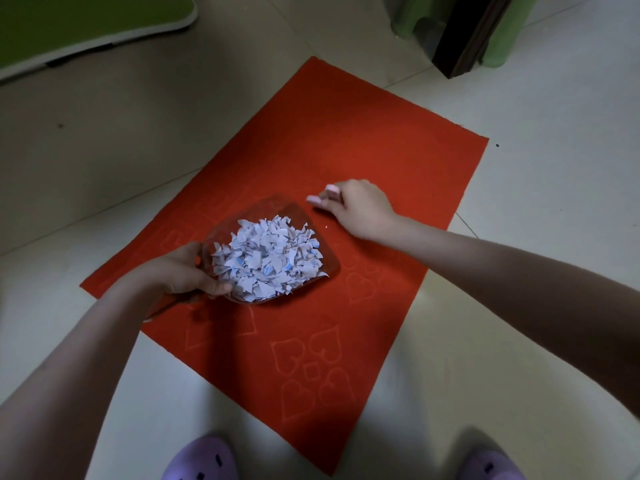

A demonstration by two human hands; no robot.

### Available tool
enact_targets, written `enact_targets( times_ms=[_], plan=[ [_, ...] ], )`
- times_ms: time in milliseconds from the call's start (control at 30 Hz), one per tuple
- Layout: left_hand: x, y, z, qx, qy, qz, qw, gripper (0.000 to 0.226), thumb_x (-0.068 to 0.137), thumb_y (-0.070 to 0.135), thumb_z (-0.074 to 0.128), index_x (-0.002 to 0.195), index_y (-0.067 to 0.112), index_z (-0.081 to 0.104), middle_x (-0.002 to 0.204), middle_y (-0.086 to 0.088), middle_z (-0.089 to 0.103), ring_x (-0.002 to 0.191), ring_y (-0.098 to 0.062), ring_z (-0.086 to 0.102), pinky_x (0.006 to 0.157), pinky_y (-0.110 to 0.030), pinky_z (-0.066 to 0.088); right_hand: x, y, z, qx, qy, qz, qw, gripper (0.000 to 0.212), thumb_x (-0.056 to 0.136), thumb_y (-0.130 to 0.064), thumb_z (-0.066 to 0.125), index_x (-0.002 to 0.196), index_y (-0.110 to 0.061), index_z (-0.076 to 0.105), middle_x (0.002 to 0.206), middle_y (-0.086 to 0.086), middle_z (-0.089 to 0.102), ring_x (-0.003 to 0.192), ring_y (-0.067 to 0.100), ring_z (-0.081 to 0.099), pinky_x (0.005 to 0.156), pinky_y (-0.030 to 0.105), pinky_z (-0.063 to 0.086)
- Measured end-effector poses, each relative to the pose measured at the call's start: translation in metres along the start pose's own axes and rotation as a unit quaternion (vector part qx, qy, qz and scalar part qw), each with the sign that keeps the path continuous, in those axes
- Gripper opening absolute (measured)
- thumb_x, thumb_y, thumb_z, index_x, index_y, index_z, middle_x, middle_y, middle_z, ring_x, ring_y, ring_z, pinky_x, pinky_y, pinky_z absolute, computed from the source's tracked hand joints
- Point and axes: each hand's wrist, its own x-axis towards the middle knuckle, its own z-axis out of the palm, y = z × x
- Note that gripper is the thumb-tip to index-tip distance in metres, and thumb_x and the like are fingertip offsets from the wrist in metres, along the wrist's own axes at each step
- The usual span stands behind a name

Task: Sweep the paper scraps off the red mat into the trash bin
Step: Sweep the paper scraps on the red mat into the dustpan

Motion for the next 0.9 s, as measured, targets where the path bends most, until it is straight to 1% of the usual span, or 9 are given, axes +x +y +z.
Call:
enact_targets(
  times_ms=[67,133,300,400,500,567,633,767,900],
  plan=[
    [0.003,0.000,0.002,-0.005,0.004,0.004,1.000,0.048,0.067,0.001,0.083,0.101,0.009,0.051,0.065,-0.009,0.066,0.054,-0.019,0.057,0.045,-0.025,0.047,-0.007,0.001,-0.003,0.067,-0.011,-0.016,0.998,0.020,0.094,-0.030,0.054,0.096,-0.019,0.071,0.089,0.005,0.073,0.082,0.027,0.067,0.073,0.039,0.054],
    [0.004,-0.001,0.002,-0.004,0.009,0.006,1.000,0.039,0.069,-0.001,0.080,0.091,0.013,0.051,0.052,-0.005,0.065,0.042,-0.014,0.056,0.039,-0.023,0.045,-0.008,0.008,-0.012,0.086,0.023,-0.017,0.996,0.021,0.093,-0.027,0.055,0.102,-0.020,0.072,0.094,0.005,0.074,0.083,0.025,0.068,0.075,0.038,0.053],
    [0.005,-0.004,0.002,-0.006,0.014,-0.003,1.000,0.045,0.069,-0.002,0.080,0.100,0.010,0.049,0.053,-0.007,0.063,0.036,-0.012,0.053,0.034,-0.023,0.042,0.005,0.029,-0.029,0.016,0.131,0.038,0.991,0.030,0.095,-0.036,0.049,0.098,-0.015,0.070,0.090,0.010,0.071,0.083,0.031,0.064,0.066,0.033,0.045],
    [0.007,-0.004,0.000,-0.003,0.021,-0.007,1.000,0.069,0.063,0.005,0.087,0.118,0.008,0.045,0.076,-0.013,0.064,0.052,-0.018,0.058,0.038,-0.024,0.043,0.017,0.034,-0.024,0.000,0.131,0.103,0.986,0.038,0.096,-0.045,0.047,0.085,-0.013,0.064,0.080,0.007,0.066,0.081,0.034,0.064,0.061,0.030,0.038],
    [0.007,-0.004,0.000,-0.001,0.018,-0.005,1.000,0.081,0.053,0.011,0.092,0.119,0.010,0.045,0.090,-0.015,0.061,0.062,-0.021,0.057,0.043,-0.027,0.046,0.012,0.024,-0.009,-0.019,0.088,0.086,0.992,0.038,0.096,-0.045,0.047,0.076,-0.015,0.055,0.082,0.014,0.067,0.082,0.037,0.064,0.063,0.034,0.043],
    [0.007,-0.004,0.002,-0.010,0.015,-0.007,1.000,0.071,0.062,0.003,0.087,0.119,0.009,0.045,0.085,-0.017,0.063,0.056,-0.021,0.058,0.040,-0.027,0.046,0.003,0.012,-0.003,-0.004,0.033,0.035,0.999,0.036,0.095,-0.045,0.049,0.084,-0.014,0.064,0.076,0.008,0.067,0.077,0.032,0.065,0.065,0.034,0.049],
    [0.009,-0.004,0.003,-0.010,0.017,-0.001,1.000,0.057,0.066,-0.001,0.083,0.110,0.009,0.048,0.074,-0.015,0.065,0.050,-0.019,0.059,0.039,-0.026,0.046,-0.002,0.007,-0.003,0.058,0.013,0.000,0.998,0.026,0.094,-0.036,0.053,0.094,-0.016,0.070,0.082,0.006,0.072,0.078,0.027,0.067,0.071,0.036,0.053],
    [0.009,-0.003,0.004,-0.010,0.010,0.005,1.000,0.044,0.070,-0.005,0.078,0.095,0.014,0.048,0.047,-0.004,0.063,0.037,-0.012,0.055,0.035,-0.022,0.043,0.004,0.018,-0.025,0.035,0.108,0.017,0.993,0.030,0.094,-0.038,0.050,0.100,-0.018,0.071,0.092,0.009,0.072,0.085,0.027,0.066,0.072,0.035,0.050],
    [0.007,-0.002,0.002,-0.020,0.009,-0.001,1.000,0.059,0.067,0.000,0.083,0.111,0.011,0.046,0.054,-0.006,0.065,0.040,-0.013,0.057,0.037,-0.024,0.044,0.021,0.044,-0.036,-0.038,0.170,0.131,0.976,0.037,0.097,-0.045,0.046,0.087,-0.014,0.063,0.083,0.007,0.067,0.079,0.031,0.064,0.061,0.032,0.045]
  ],
)
